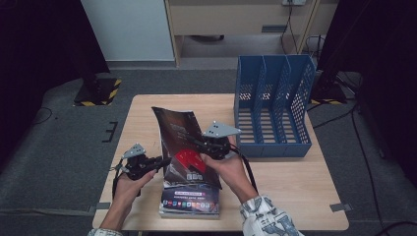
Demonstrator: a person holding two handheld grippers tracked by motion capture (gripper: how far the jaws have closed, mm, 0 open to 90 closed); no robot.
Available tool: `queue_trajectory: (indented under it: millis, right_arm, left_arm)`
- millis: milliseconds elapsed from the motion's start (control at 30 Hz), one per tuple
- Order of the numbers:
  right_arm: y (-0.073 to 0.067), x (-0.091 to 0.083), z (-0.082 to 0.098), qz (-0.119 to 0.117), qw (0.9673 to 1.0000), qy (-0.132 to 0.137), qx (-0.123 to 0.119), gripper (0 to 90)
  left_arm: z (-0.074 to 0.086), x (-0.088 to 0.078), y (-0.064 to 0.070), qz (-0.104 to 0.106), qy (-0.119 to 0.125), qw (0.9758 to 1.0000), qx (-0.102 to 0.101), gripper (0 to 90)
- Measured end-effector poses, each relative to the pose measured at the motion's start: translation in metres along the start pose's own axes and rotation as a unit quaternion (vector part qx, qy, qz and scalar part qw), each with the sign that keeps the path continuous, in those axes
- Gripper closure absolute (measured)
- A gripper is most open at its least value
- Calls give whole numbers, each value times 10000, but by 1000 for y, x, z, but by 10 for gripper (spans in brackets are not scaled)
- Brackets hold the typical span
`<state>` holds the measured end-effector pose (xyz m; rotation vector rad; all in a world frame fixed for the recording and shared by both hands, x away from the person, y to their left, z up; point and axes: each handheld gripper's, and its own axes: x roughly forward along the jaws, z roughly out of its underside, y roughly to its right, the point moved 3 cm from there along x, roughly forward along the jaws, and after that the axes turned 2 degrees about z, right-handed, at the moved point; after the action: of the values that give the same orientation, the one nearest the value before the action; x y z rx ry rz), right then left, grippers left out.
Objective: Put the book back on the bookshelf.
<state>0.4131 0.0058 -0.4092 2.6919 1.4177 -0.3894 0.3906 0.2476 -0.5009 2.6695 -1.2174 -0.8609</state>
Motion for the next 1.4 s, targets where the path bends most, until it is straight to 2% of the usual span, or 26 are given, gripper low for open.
queue_trajectory:
  millis: [167, 300, 467, 667, 833, 1067, 1300, 1400]
  right_arm:
    - [0, -1, 0, -9, 10000, 5, -14, 866]
    - [2, -3, -1, 12, 10000, -7, -34, 864]
    - [2, -6, -6, -16, 10000, 14, -56, 855]
    - [1, -8, -11, -81, 9999, 33, -97, 842]
    - [1, -10, -21, -144, 9998, 151, -80, 820]
    - [2, -14, -42, -216, 9991, 347, -86, 801]
    - [3, -12, -45, -365, 9986, 385, 43, 735]
    - [3, -12, -45, -396, 9984, 386, 105, 761]
  left_arm:
    - [-3, -4, 0, -117, -10, 9999, 47, 773]
    - [-7, -10, -1, -329, 144, 9993, 137, 800]
    - [-12, -20, -1, -645, 370, 9966, 358, 830]
    - [-15, -26, -2, -837, 480, 9939, 540, 850]
    - [-15, -27, 0, -893, 491, 9928, 622, 852]
    - [-18, -28, 6, -925, 592, 9898, 909, 857]
    - [-18, -30, 5, -877, 621, 9897, 942, 858]
    - [-18, -30, 5, -875, 620, 9899, 931, 856]
